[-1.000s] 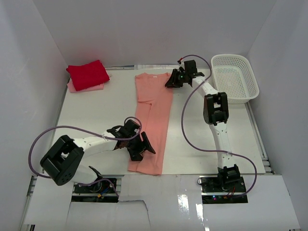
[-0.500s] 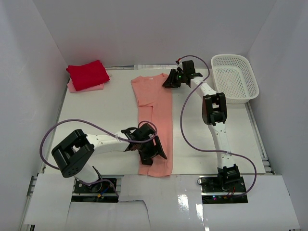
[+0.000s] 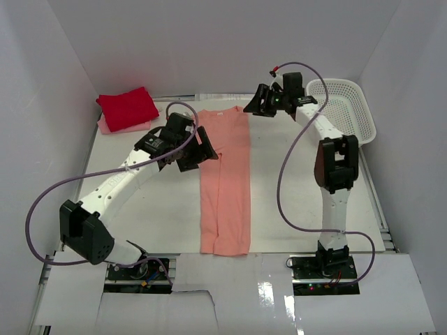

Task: Fold and stack the t-shirts
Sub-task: Rotate the tshirt 90 degrees, then grab the bottom of the folded rectangular tshirt with both arms

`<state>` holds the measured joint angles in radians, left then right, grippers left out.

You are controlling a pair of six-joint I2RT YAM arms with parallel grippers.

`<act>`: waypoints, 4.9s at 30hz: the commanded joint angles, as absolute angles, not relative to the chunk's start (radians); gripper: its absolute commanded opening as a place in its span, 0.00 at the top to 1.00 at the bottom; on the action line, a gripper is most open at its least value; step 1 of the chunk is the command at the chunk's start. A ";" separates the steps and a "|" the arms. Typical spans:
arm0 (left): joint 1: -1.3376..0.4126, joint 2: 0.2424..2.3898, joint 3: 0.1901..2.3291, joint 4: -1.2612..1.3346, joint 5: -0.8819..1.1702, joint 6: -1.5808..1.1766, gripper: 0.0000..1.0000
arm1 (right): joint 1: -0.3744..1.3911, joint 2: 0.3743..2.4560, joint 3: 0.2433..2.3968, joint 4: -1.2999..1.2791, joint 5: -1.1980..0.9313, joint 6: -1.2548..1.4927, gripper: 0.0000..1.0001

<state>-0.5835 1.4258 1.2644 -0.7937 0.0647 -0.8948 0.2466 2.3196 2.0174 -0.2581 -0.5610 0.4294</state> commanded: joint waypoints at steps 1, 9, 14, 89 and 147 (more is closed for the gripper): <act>-0.540 1.437 1.364 -0.815 0.035 -0.691 0.14 | 0.253 2.061 1.852 -0.195 -0.629 0.391 0.37; -0.353 1.482 1.329 -0.583 0.239 -0.539 0.14 | 0.284 1.701 1.286 -0.166 -0.672 0.341 0.37; -0.301 1.549 1.316 -0.525 0.362 -0.497 0.14 | 0.311 1.594 1.120 -0.166 -0.669 0.330 0.36; -0.241 2.382 1.933 -0.459 0.351 -0.469 0.14 | 0.380 2.082 1.235 -0.080 -0.584 0.307 0.37; -0.893 1.491 0.844 -0.641 -0.075 -0.986 0.23 | 0.913 1.448 0.862 -0.554 0.075 0.506 0.53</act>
<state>-0.8867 1.5002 0.8486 -0.6918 -0.0120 -0.9222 0.8982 1.4296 0.8589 -0.5373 0.0124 0.4683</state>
